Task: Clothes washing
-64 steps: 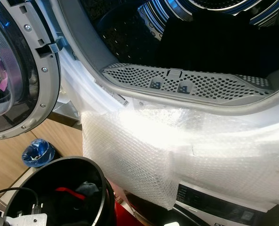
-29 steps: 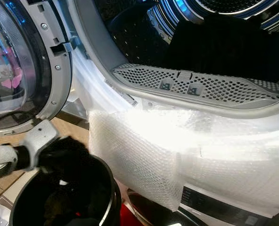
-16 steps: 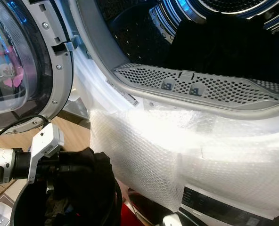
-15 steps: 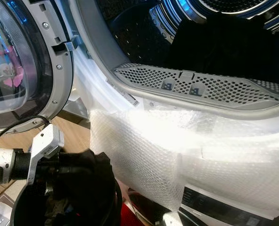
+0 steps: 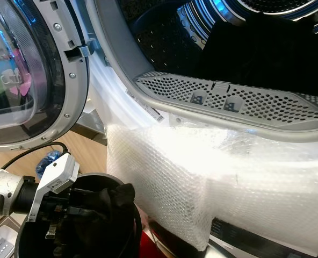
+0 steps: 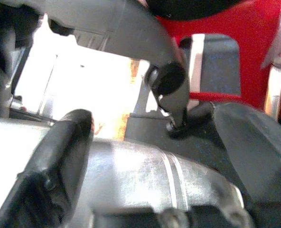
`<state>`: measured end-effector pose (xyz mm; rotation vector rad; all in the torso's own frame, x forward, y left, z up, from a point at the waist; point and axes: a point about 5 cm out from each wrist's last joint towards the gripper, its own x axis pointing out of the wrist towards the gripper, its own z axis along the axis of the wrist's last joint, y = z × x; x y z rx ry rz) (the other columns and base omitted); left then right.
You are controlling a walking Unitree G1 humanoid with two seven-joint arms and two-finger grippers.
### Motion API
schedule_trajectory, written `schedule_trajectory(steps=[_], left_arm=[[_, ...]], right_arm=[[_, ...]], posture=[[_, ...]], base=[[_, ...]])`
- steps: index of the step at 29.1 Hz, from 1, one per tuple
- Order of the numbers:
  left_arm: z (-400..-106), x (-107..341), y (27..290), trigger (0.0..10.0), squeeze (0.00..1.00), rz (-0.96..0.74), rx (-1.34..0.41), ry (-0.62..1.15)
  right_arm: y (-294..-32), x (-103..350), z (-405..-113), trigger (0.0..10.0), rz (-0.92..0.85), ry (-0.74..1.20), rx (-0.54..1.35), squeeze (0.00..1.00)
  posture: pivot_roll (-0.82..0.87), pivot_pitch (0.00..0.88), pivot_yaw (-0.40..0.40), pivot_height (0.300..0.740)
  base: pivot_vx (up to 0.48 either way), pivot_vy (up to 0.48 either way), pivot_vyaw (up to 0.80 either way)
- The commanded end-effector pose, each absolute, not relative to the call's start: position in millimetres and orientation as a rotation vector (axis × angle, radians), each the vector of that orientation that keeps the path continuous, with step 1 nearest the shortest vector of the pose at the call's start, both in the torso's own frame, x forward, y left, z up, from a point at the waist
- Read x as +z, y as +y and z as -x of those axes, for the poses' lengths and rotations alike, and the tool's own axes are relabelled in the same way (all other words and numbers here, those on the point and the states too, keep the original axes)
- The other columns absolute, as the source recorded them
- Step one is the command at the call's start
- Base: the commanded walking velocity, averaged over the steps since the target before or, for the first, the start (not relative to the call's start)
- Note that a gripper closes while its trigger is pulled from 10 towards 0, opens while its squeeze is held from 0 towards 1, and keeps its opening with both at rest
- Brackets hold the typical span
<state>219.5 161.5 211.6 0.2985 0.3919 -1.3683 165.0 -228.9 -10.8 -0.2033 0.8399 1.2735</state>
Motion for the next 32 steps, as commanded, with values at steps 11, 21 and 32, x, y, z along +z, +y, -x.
schedule_trajectory(steps=[11, 21, 32], left_arm=[[-222.6, 214.1, 162.8, 0.0, 0.0, -0.32, -1.398, 0.39], [-226.0, 210.1, 147.6, 0.0, 0.0, -0.302, -1.468, 0.364], [-231.4, 213.7, 132.2, 0.0, 0.0, -0.293, -1.495, 0.302]], right_arm=[[-173.7, 118.7, -189.9, 10.0, 0.115, 0.246, 1.524, 1.0], [-132.0, 135.8, -198.2, 10.0, 0.094, 0.121, 1.403, 1.0], [-98.1, 127.9, -195.9, 10.0, 0.021, 0.123, 1.345, 1.0]], posture=[[-0.04, 0.05, 0.202, 0.74], [-0.06, 0.047, 0.206, 0.74], [-0.06, 0.061, 0.203, 0.74]], base=[[0.0, 0.0, 0.0], [0.0, 0.0, 0.0], [0.0, 0.0, 0.0]])
